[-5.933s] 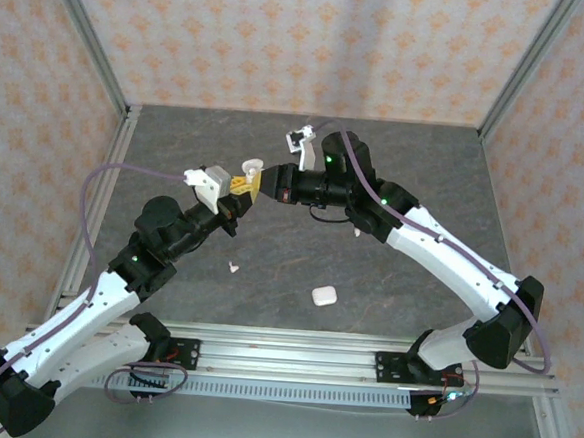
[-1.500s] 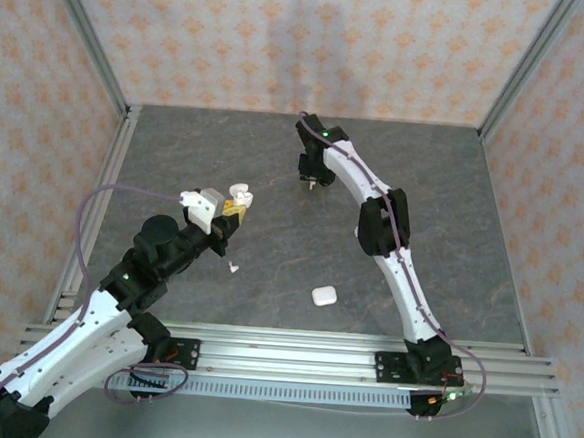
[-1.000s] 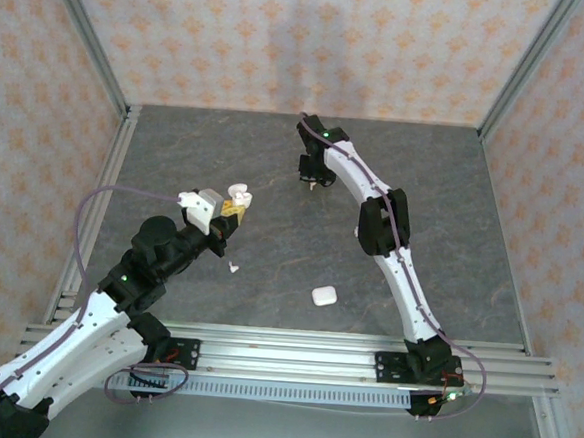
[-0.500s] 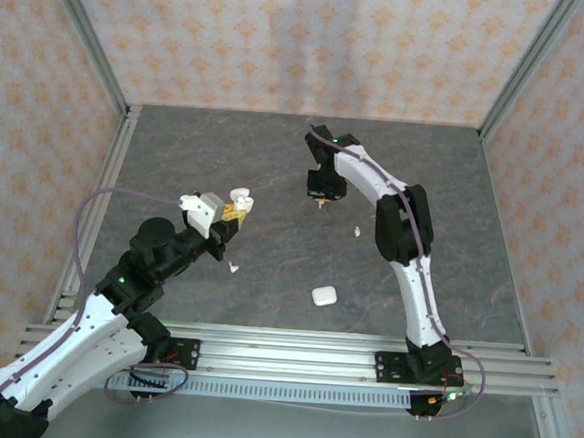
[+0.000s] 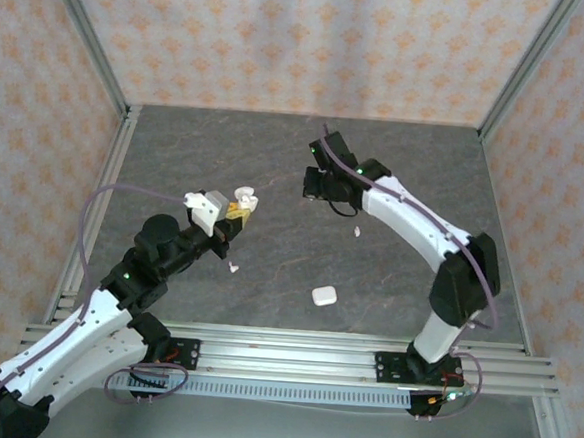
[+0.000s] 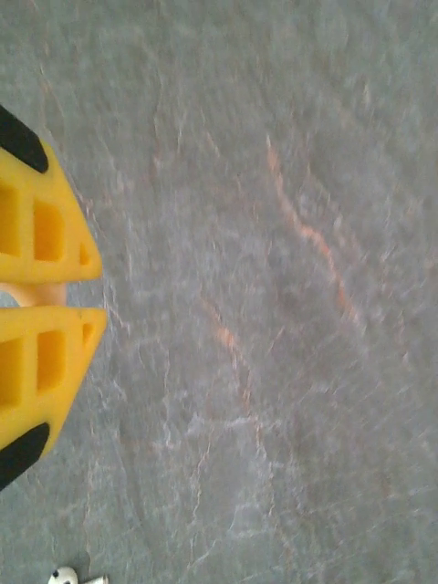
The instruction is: Insert the wireless bluetooth earbuds into the charging case
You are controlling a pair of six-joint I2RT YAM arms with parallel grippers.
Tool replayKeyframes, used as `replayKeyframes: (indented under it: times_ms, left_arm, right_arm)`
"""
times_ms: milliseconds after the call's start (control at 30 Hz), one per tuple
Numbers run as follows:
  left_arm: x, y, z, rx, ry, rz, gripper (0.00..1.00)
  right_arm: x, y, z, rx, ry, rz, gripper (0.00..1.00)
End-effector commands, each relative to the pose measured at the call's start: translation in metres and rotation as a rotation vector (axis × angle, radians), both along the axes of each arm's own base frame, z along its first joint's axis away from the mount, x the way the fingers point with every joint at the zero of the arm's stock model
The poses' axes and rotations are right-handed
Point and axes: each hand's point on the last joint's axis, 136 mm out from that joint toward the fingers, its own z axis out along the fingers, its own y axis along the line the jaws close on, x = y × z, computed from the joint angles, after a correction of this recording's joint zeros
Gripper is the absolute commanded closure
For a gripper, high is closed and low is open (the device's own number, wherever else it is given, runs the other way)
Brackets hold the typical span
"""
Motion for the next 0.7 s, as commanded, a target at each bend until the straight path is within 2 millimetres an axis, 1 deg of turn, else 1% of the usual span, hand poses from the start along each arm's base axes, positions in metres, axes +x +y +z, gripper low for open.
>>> replayKeyframes:
  times_ms: [0,200,367,500,567,667]
  left_arm:
    - [0.000,-0.006,0.041,-0.068,-0.096,-0.031,1.00]
    - [0.004,-0.011,0.050,-0.092,-0.114,-0.040,1.00]
    - [0.006,-0.012,0.059,-0.106,-0.137,-0.038,1.00]
    - [0.007,-0.012,0.065,-0.122,-0.154,-0.039,1.00]
    - [0.008,-0.013,0.068,-0.130,-0.156,-0.038,1.00]
    - [0.009,-0.014,0.071,-0.144,-0.160,-0.042,1.00]
  right_arm:
    - [-0.001,0.010,0.046,0.089,-0.164,-0.035,0.89]
    - [-0.020,0.021,0.102,0.225,-0.285,-0.022,0.90]
    - [-0.035,0.025,0.145,0.345,-0.357,-0.015,0.90]
    - [-0.048,0.028,0.172,0.433,-0.401,-0.005,0.90]
    - [-0.053,0.030,0.182,0.475,-0.423,-0.006,0.90]
    - [-0.059,0.035,0.192,0.517,-0.448,-0.002,0.90]
